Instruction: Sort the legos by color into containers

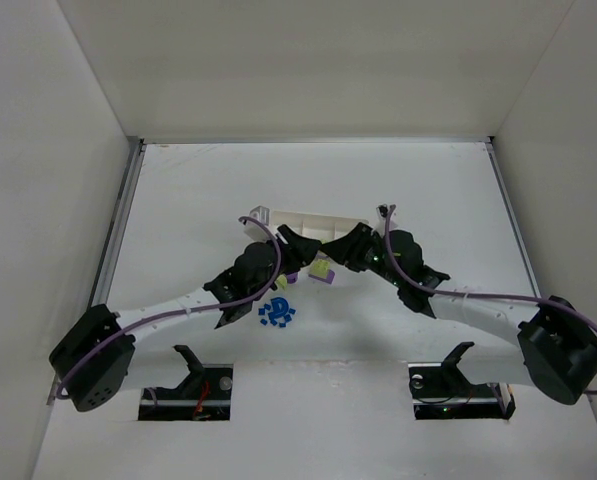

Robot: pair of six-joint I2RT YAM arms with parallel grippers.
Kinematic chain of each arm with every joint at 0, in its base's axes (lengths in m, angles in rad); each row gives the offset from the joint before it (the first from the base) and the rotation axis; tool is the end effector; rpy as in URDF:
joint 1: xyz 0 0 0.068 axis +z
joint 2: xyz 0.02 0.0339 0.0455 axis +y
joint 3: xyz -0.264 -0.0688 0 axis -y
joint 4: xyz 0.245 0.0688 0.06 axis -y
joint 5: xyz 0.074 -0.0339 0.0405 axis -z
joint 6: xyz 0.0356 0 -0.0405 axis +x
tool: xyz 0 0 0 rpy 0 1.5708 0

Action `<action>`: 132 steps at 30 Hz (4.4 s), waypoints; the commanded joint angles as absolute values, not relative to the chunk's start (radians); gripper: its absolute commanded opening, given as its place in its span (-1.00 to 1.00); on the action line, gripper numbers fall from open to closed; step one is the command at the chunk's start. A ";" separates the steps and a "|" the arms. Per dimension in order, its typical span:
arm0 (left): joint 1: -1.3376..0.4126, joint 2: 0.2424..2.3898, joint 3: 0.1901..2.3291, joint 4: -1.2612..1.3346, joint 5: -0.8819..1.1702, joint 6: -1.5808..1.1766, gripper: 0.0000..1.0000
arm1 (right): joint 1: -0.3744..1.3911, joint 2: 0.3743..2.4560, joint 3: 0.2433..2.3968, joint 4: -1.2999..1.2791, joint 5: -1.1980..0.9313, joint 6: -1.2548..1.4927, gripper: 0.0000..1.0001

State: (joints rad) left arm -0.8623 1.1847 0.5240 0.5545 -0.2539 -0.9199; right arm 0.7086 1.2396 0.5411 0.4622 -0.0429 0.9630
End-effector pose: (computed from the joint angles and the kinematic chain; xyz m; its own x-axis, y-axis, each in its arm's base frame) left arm 0.1751 -0.1906 0.2436 -0.4972 -0.6032 -0.6237 0.2920 0.5606 -0.7749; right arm 0.2016 0.1748 0.2259 -0.6612 0.5134 -0.5469 -0.2434 0.5428 0.8038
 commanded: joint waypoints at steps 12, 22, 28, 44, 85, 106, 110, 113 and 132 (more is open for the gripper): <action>-0.855 1.197 0.563 0.583 -0.244 -0.946 -0.61 | 0.751 1.198 0.569 0.522 -0.026 0.934 -0.58; -0.815 1.154 0.517 0.581 -0.247 -0.946 -0.81 | 0.740 1.144 0.554 0.543 -0.078 0.953 -0.58; -0.771 1.095 0.474 0.569 -0.247 -0.943 -0.83 | 0.734 1.115 0.552 0.542 -0.112 0.953 -0.59; -0.653 0.755 0.445 0.321 -0.235 -0.868 -0.81 | 0.693 1.201 0.696 0.290 0.034 0.734 -0.58; -0.561 0.909 0.440 0.417 -0.249 -0.825 -0.79 | 0.694 1.687 1.055 0.161 0.184 0.591 -0.29; -0.571 1.336 0.681 0.552 -0.281 -0.723 -0.77 | 0.726 1.411 0.750 0.299 0.241 0.531 -0.38; -0.561 1.400 0.722 0.555 -0.285 -0.701 -0.75 | 0.739 1.408 0.759 0.288 0.206 0.526 -0.33; -0.556 1.437 0.736 0.557 -0.291 -0.699 -0.68 | 0.772 1.390 0.767 0.269 0.196 0.506 -0.04; -0.518 1.437 0.687 0.546 -0.310 -0.695 -0.04 | 0.838 1.368 0.752 0.057 0.215 0.423 0.79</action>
